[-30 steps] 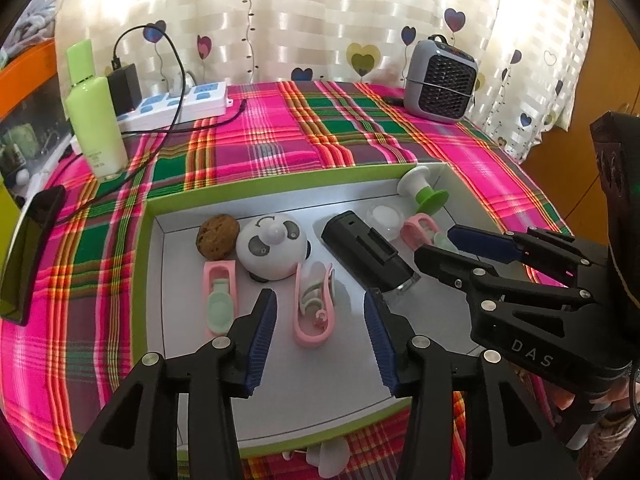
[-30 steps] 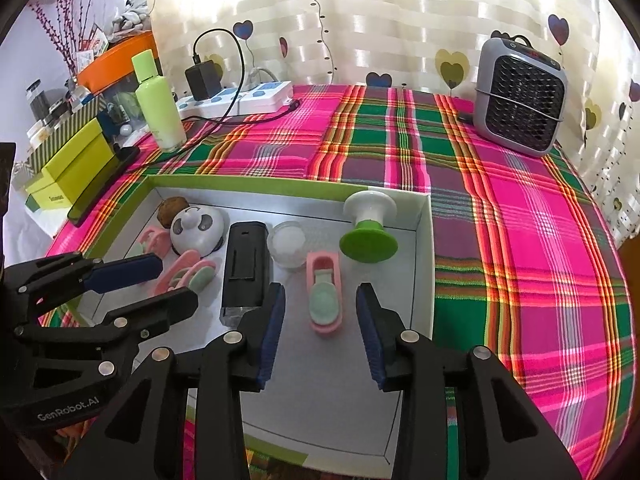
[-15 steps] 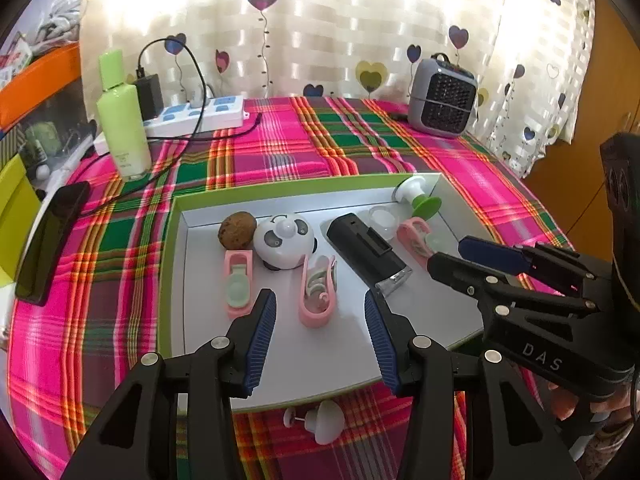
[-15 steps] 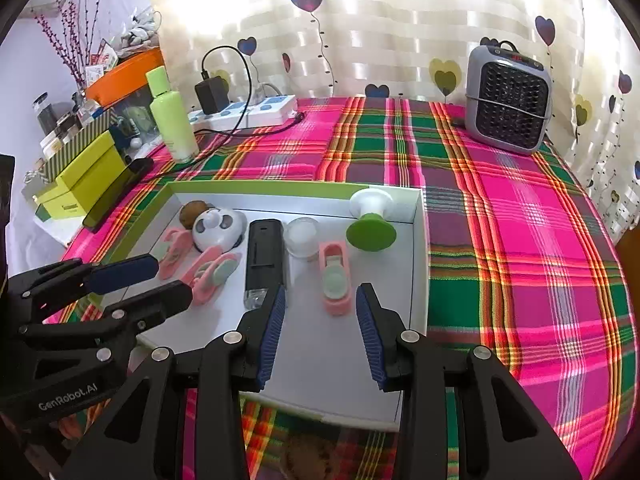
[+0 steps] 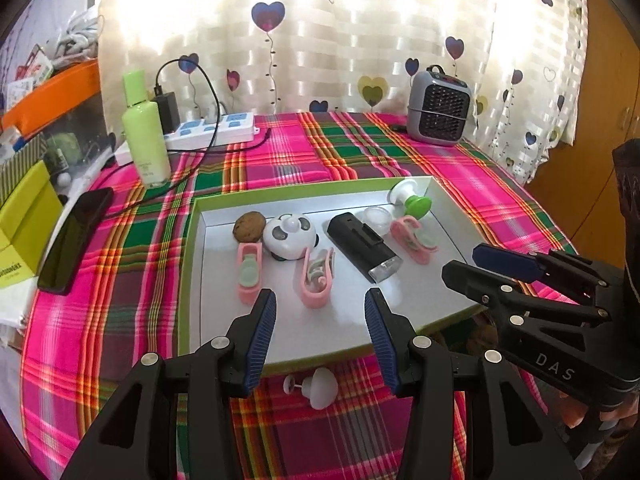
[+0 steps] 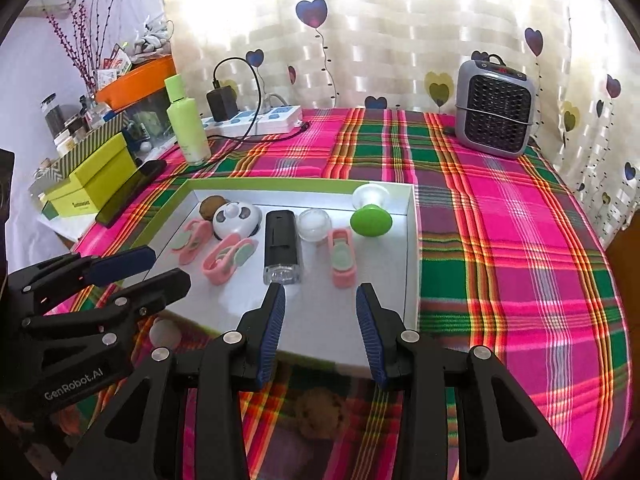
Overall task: Organize objects
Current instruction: 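Withdraw both open tools from the box toward the walnut and white knob, then grasp the walnut with the right tool while the left tool grasps the white knob, then carry the walnut with the right tool while the left tool carries the white knob over the box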
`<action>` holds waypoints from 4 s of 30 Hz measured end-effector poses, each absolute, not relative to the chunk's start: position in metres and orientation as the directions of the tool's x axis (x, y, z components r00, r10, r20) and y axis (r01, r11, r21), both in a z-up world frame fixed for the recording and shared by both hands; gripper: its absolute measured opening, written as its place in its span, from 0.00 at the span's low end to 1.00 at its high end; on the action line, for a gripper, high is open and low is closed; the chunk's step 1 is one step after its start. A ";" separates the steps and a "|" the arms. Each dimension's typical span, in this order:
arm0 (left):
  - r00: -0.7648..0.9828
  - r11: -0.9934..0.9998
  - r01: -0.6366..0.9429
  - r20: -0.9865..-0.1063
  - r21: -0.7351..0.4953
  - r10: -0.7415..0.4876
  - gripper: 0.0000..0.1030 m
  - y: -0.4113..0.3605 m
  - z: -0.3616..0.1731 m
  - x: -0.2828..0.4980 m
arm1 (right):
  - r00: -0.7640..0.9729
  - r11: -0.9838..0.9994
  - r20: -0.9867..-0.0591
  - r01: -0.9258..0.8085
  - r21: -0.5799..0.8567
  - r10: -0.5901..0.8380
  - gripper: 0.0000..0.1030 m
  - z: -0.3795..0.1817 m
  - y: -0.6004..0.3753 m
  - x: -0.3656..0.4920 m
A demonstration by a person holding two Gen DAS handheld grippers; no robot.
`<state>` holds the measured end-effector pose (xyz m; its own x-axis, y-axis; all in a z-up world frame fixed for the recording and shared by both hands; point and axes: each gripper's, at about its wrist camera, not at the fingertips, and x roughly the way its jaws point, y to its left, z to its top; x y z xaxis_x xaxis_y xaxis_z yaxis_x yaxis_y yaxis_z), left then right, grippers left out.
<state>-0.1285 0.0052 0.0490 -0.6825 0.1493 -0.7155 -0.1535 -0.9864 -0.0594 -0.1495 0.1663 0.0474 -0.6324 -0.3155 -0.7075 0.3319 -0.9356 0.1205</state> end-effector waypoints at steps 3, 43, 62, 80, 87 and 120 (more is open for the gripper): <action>-0.692 -0.987 -0.151 -0.707 -0.059 0.148 0.44 0.003 0.051 -0.120 | -0.642 -0.937 -0.700 0.328 0.118 -0.313 0.37 0.049 0.168 -0.140; -0.644 -0.977 -0.165 -0.736 -0.133 0.208 0.44 -0.010 0.015 -0.086 | -0.617 -0.946 -0.735 0.306 0.106 -0.282 0.48 0.026 0.188 -0.096; -0.626 -0.981 -0.152 -0.756 -0.121 0.190 0.44 -0.008 0.008 -0.100 | -0.579 -0.944 -0.771 0.319 0.085 -0.265 0.48 0.018 0.177 -0.109; -0.631 -0.983 -0.122 -0.753 -0.141 0.186 0.31 -0.013 0.008 -0.103 | -0.578 -0.944 -0.769 0.315 0.097 -0.272 0.45 0.018 0.177 -0.111; -0.631 -0.980 -0.122 -0.750 -0.157 0.198 0.29 -0.016 0.008 -0.102 | -0.578 -0.943 -0.770 0.318 0.093 -0.271 0.33 0.018 0.177 -0.111; -0.604 -0.965 -0.222 -0.757 -0.140 0.249 0.32 0.010 0.008 -0.092 | -0.568 -0.936 -0.772 0.340 0.093 -0.284 0.30 0.018 0.176 -0.103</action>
